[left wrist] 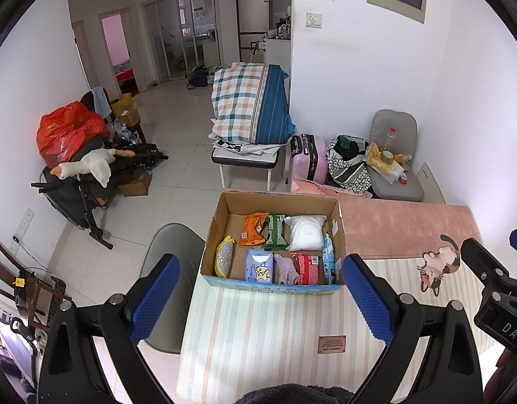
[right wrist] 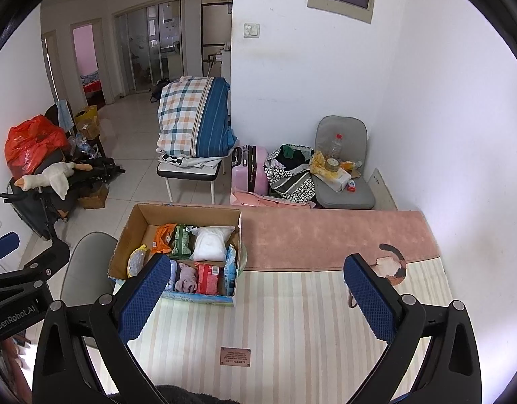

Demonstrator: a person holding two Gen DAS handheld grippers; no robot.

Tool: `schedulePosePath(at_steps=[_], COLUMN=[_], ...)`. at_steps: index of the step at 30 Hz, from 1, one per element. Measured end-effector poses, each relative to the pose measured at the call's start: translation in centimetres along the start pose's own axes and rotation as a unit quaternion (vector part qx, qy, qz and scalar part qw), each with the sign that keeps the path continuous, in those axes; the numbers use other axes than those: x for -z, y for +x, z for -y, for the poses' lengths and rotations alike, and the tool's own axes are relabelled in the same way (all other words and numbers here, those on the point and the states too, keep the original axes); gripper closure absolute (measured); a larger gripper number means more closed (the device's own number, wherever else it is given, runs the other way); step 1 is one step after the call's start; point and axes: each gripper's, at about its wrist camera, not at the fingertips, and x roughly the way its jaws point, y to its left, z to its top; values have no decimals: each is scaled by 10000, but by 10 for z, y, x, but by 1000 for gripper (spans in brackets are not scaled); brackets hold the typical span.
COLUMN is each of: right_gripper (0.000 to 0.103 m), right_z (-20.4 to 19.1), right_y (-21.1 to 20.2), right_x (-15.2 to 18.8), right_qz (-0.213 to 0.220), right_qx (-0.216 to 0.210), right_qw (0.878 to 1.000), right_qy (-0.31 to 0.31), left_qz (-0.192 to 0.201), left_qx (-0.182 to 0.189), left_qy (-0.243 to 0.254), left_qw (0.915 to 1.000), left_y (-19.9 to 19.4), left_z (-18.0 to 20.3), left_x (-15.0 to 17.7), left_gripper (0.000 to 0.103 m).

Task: Organize soft objects

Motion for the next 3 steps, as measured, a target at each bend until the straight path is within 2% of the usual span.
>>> schedulePosePath(at_steps=[3], right_gripper=[0], right_z=[0], right_y=[0], right_x=[-1], right_qz=[3], right_qx=[7], right_qw=[10000], right_qy=[7], left_qz=[18], left_qx=[-12], left_qy=[8], left_qw=[10000], left_y=[-1], left_z=[0], left_x=[0], left_gripper=[4])
